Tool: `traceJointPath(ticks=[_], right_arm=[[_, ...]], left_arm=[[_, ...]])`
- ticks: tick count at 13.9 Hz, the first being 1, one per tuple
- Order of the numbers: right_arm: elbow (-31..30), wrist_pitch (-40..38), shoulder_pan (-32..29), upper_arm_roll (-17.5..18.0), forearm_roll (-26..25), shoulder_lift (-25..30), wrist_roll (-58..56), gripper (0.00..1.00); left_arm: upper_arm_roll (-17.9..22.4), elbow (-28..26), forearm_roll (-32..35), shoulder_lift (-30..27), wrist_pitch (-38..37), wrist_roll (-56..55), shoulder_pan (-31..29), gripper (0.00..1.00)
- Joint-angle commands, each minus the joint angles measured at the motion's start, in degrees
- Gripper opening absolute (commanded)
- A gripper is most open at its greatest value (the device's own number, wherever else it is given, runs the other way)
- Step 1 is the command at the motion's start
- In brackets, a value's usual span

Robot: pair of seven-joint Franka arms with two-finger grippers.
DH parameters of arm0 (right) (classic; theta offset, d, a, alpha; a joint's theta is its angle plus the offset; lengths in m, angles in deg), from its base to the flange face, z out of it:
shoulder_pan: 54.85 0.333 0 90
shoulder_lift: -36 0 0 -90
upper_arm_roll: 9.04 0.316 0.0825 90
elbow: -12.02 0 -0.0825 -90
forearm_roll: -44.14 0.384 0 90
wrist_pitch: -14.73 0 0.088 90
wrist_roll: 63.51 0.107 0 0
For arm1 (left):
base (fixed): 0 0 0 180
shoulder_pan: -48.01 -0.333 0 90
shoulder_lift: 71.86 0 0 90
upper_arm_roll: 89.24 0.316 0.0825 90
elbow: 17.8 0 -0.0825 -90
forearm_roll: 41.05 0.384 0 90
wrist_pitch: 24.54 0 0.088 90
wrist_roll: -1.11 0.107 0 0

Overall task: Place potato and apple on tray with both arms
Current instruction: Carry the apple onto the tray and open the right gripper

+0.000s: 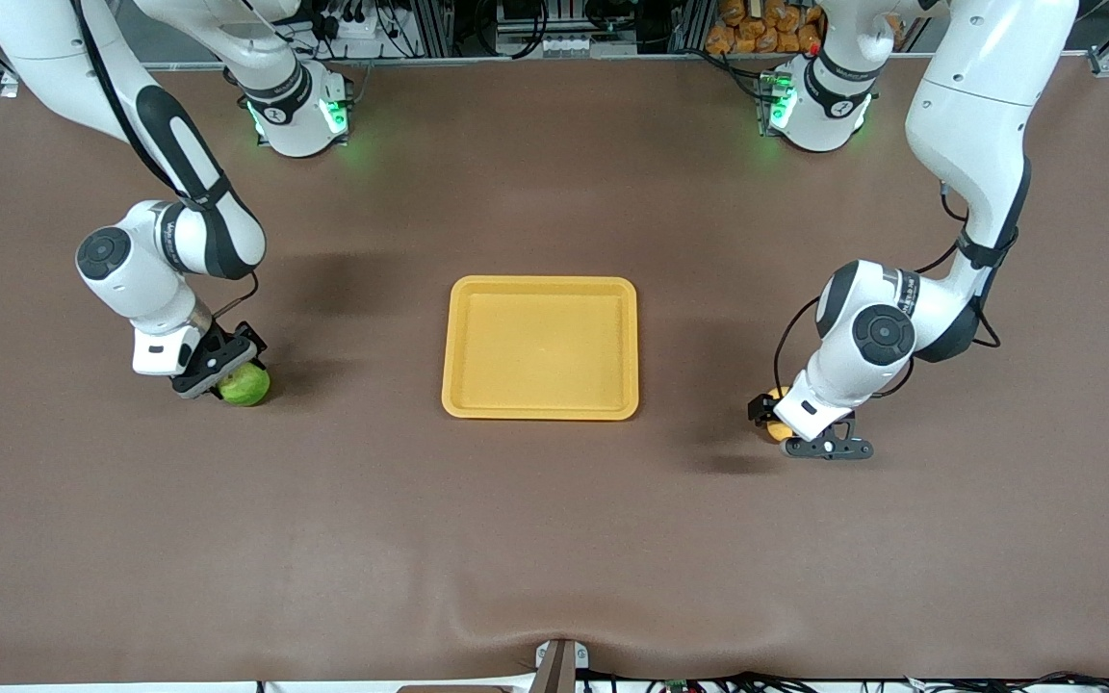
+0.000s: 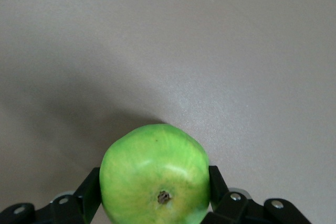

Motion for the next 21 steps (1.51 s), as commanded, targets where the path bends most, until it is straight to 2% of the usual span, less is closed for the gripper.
traceJointPath(ticks=[1,2,3,4,8,10,12,14,17,19,20,21], right_arm=[[-0.7,-1.5,-0.2,1.7,1.2,1.7,-3.1,0.2],[-0.5,-5.7,-0.2,2.2,1.2,3.1,-3.1,0.2],[-0.3,-9.2,0.1,2.7,1.3,4.6,-3.1,0.2],[-0.1,-11.5,0.2,4.4,1.5,6.3,-3.1,0.21],[1.7,-18.4,0.2,11.1,5.5,9.7,-3.7,0.22],[3.1,-18.7,0.3,15.5,6.8,9.6,-3.6,0.29],[6.8,-18.4,2.2,20.3,12.8,8.3,-3.5,0.31],[12.1,-17.8,7.0,21.2,17.6,3.6,-3.6,0.33],[15.5,-14.8,12.2,21.2,17.6,-1.0,-3.9,0.46],[15.2,-6.9,16.1,21.1,17.1,-4.4,-4.2,0.5],[15.1,-5.8,16.6,21.1,17.1,-5.9,-4.2,0.54],[15.0,-5.7,16.5,21.1,17.1,-6.7,-4.2,0.82]], left_arm=[[0.1,-1.7,1.7,-0.8,1.1,-1.6,-0.1,0.55],[0.1,-2.3,1.7,-1.1,1.1,-1.6,-0.1,0.26],[0.1,-2.7,1.7,-1.4,1.1,-1.6,-0.2,0.05],[0.0,-3.4,1.7,-2.1,1.1,-2.1,-0.3,0.0],[-0.1,-3.7,1.8,-5.1,0.7,-5.4,0.4,0.0],[-0.9,-3.5,1.7,-6.9,0.0,-7.3,0.8,0.0],[-1.6,-2.9,1.8,-8.6,-1.6,-7.5,0.8,0.0],[-3.0,-1.8,1.7,-9.7,-3.6,-7.6,0.8,0.0],[-5.0,0.8,1.5,-10.6,-8.6,-9.5,0.8,0.0],[-6.5,3.3,1.2,-10.3,-11.7,-11.8,0.9,0.0],[-7.3,3.7,1.2,-10.2,-11.8,-13.9,1.1,0.0],[-8.1,4.8,1.2,-9.8,-11.8,-15.1,1.1,0.0]])
